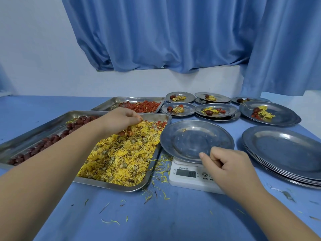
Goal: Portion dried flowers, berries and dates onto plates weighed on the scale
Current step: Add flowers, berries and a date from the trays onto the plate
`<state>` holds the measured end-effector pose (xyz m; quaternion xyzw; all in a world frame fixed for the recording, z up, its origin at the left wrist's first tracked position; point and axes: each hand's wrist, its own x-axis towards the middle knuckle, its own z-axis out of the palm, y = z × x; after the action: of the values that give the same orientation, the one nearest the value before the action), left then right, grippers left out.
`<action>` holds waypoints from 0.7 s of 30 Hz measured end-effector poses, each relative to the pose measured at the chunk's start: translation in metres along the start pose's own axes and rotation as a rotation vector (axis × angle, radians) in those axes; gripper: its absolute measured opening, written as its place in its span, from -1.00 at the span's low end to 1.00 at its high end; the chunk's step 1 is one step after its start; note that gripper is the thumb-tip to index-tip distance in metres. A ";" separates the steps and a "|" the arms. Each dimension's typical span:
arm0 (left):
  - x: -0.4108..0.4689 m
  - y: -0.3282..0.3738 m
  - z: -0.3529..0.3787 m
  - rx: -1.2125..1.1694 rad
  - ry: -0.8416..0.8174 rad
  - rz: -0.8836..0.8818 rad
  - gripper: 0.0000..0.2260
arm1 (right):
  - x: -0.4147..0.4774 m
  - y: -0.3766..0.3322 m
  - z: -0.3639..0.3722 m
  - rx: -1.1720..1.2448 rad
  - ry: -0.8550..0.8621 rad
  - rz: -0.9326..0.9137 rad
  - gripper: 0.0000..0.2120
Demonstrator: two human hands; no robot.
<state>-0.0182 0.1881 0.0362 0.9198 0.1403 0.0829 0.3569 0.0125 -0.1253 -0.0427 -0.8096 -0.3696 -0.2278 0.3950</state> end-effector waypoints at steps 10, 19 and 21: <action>0.005 0.004 -0.005 -0.062 0.081 0.051 -0.88 | 0.000 -0.003 -0.001 0.009 0.001 0.007 -0.50; 0.004 0.026 0.000 -0.130 -0.061 -0.002 -0.86 | 0.000 -0.006 -0.005 0.027 0.004 0.011 -0.49; 0.002 0.024 0.002 -0.145 -0.098 -0.031 -0.86 | 0.000 -0.007 -0.005 0.015 0.001 -0.004 -0.50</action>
<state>-0.0114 0.1704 0.0506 0.8922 0.1306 0.0423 0.4302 0.0062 -0.1264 -0.0363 -0.8059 -0.3725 -0.2264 0.4007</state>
